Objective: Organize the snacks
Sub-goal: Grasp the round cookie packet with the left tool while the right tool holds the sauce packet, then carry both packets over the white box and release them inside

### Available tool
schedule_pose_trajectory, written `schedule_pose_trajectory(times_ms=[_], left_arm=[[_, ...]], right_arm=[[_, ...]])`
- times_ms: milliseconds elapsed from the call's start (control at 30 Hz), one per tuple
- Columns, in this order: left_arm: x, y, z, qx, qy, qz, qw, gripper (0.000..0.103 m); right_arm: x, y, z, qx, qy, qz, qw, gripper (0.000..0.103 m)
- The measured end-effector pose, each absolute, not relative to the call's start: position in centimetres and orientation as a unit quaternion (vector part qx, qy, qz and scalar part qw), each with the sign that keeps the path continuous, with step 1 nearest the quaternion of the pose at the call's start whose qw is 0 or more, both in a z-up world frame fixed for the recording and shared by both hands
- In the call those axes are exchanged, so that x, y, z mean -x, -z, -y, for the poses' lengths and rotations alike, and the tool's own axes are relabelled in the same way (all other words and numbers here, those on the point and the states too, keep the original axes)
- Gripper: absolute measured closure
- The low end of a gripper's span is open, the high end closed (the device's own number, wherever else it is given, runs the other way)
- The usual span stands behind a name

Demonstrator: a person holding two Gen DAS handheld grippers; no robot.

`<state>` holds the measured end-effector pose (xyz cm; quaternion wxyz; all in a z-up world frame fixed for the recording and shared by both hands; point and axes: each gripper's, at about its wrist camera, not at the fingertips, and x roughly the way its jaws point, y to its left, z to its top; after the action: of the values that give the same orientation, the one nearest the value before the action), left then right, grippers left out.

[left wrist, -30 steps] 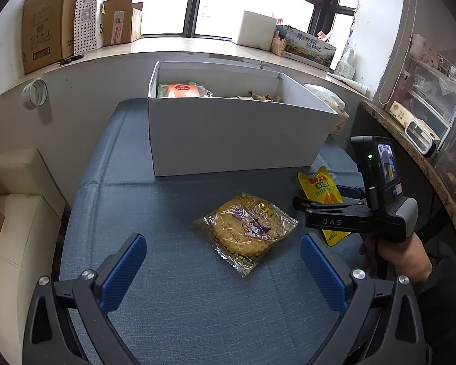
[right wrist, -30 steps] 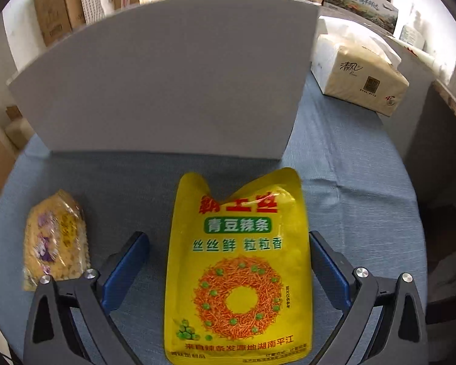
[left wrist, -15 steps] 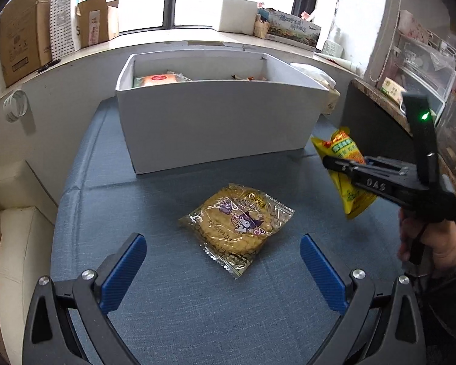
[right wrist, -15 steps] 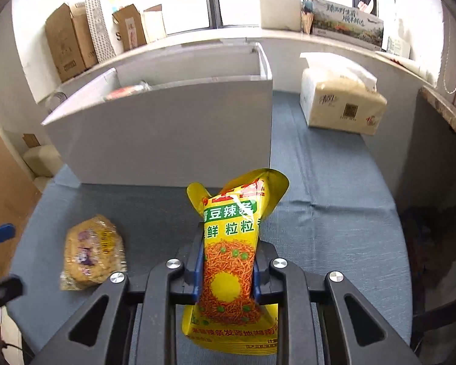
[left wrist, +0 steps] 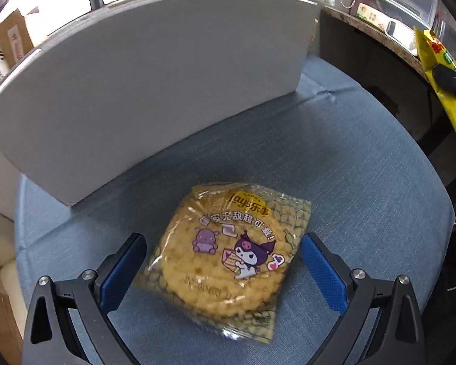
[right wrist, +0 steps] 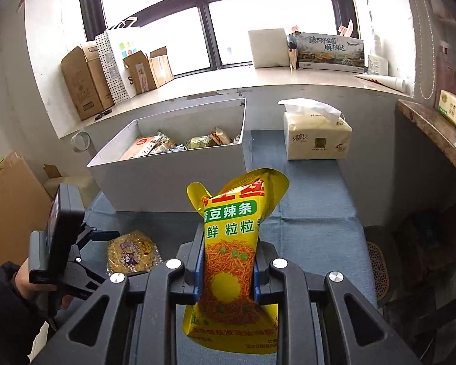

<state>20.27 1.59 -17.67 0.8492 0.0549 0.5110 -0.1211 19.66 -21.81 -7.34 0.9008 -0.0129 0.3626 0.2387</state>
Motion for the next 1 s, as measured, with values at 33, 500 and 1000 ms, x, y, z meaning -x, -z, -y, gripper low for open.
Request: schedule_pose_trajectory(times_ms=[33, 500, 1000], left_arm=[[-20.2, 17.9, -1.5, -0.065, 0.123, -0.509, 0.849, 0.000], [-15.4, 9.9, -2.3, -0.056, 0.101, -0.423, 0.899, 0.024], [-28.0, -1.3, -6.4, 0.008, 0.028, -0.348, 0.937, 0.024]], right_arm=[[-19.7, 7.4, 22.0, 0.010, -0.238, -0.365, 0.900, 0.078], [-19.8, 7.6, 21.4, -0.003, -0.257, -0.365, 0.895, 0.078], [-32.3, 2.1, 13.2, 0.011, -0.330, -0.336, 0.882, 0.078]])
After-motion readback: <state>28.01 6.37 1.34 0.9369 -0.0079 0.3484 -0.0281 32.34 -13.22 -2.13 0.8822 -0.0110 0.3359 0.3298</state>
